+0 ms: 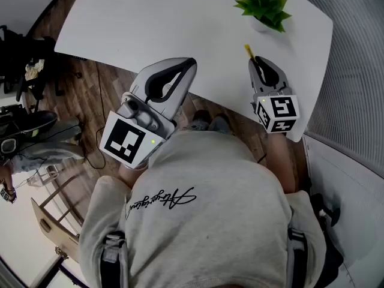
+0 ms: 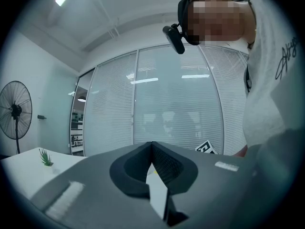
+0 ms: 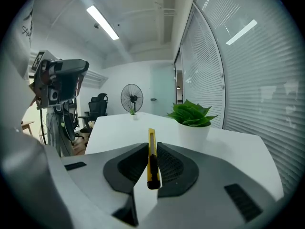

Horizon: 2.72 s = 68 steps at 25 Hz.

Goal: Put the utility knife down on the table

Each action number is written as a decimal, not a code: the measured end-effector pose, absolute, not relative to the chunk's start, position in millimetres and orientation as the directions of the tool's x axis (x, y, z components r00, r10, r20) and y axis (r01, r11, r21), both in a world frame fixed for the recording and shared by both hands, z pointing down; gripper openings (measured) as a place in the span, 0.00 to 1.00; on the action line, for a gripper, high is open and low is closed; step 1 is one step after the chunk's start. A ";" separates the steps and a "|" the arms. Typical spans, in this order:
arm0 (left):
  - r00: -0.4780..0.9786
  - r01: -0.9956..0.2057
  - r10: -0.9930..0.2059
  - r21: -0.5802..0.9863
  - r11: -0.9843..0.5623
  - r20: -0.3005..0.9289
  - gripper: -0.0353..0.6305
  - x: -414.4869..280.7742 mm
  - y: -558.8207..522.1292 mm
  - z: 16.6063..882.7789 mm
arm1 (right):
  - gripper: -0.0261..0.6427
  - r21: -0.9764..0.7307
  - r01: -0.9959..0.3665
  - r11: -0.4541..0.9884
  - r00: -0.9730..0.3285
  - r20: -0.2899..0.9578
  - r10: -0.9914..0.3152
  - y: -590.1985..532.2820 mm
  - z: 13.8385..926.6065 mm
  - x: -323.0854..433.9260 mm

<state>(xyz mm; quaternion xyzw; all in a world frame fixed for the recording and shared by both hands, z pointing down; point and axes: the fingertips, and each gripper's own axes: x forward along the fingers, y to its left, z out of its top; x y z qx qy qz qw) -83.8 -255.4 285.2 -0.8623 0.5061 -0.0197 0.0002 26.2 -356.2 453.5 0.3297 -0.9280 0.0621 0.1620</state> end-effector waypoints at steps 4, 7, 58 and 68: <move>0.479 -0.877 -0.877 -0.022 -0.480 0.038 0.05 -85.8 -255.0 285.3 | 0.13 0.005 -0.626 0.780 -0.721 0.379 -0.581 -358.3 467.4 23.9; 0.473 -0.880 -0.880 -0.025 -0.474 0.038 0.05 -87.7 -255.5 284.8 | 0.13 0.004 -0.625 0.780 -0.715 0.398 -0.575 -361.2 476.2 23.1; 0.445 -0.895 -0.895 -0.030 -0.446 0.022 0.05 -99.3 -252.1 279.0 | 0.16 0.125 -0.548 0.827 -0.568 0.671 -0.477 -369.0 543.0 14.0; 0.470 -0.882 -0.883 -0.040 -0.470 0.011 0.05 -92.6 -250.9 275.1 | 0.25 0.138 -0.557 0.819 -0.595 0.621 -0.510 -370.8 513.9 21.0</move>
